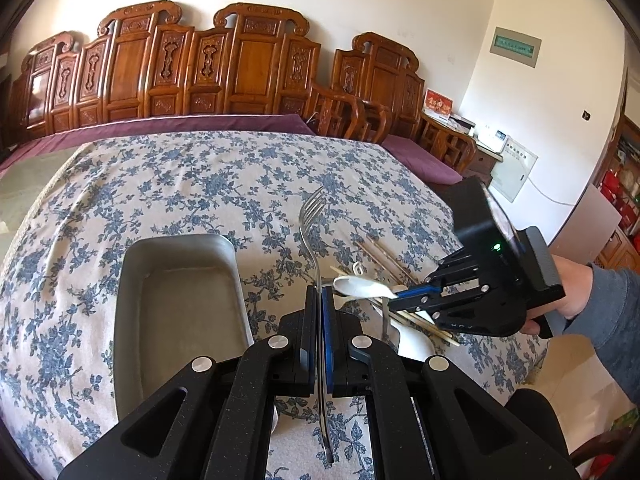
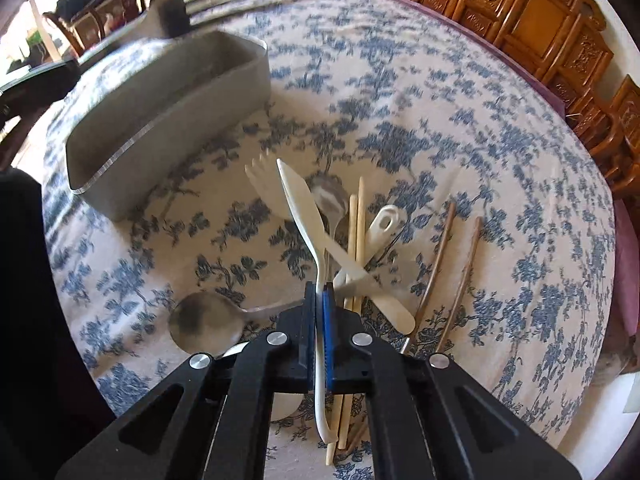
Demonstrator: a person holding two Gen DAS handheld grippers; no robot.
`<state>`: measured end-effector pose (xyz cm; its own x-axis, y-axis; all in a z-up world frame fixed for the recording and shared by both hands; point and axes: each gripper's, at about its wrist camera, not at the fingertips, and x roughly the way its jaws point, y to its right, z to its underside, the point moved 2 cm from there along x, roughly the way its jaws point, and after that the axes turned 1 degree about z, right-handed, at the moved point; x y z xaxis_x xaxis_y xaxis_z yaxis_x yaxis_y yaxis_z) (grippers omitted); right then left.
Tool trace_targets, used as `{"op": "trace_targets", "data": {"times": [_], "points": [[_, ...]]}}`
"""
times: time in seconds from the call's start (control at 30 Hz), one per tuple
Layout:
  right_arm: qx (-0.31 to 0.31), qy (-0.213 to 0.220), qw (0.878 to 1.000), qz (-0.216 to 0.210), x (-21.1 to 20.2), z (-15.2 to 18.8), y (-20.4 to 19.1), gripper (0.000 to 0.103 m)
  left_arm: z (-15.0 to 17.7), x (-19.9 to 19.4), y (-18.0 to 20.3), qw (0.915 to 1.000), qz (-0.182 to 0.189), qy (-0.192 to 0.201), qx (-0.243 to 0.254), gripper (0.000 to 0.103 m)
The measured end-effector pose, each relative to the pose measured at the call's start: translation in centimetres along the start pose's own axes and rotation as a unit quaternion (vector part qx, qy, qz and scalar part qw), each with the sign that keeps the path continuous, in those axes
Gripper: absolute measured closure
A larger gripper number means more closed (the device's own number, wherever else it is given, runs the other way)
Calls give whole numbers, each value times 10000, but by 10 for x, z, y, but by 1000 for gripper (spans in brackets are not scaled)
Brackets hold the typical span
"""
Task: Organize utensils
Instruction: 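Grasp a white plastic spoon with the right tool and lift it, then lower the metal fork into the grey tray and open the left tool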
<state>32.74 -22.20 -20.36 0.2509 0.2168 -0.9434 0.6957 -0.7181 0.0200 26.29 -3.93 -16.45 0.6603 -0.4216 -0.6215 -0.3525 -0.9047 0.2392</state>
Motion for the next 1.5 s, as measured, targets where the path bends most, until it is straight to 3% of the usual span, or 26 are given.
{"op": "trace_targets", "data": {"times": [0.3,0.53,0.7,1.0,1.3,1.5], "points": [[552,738,9956,-173,-37,-21,-10,99,-5,-24,-20,9994,-322,120,-80,101],[953,1076,9889,-391,-44,-46,-32,99,0,-22,-60,9959,-797,-161,-409,101],[1256,1160,9838,-535,-38,-59,-45,99,10,-2,-81,9909,-1131,-529,-501,101],[1445,1095,9810,-688,-22,-68,-55,98,21,36,-97,9823,-1399,-1117,-546,101],[1494,1053,9807,-700,-18,-69,-60,98,24,54,-104,9787,-1414,-1336,-650,101],[1554,1045,9799,-681,-19,-73,-66,98,18,46,-109,9804,-1394,-1188,-727,101]]}}
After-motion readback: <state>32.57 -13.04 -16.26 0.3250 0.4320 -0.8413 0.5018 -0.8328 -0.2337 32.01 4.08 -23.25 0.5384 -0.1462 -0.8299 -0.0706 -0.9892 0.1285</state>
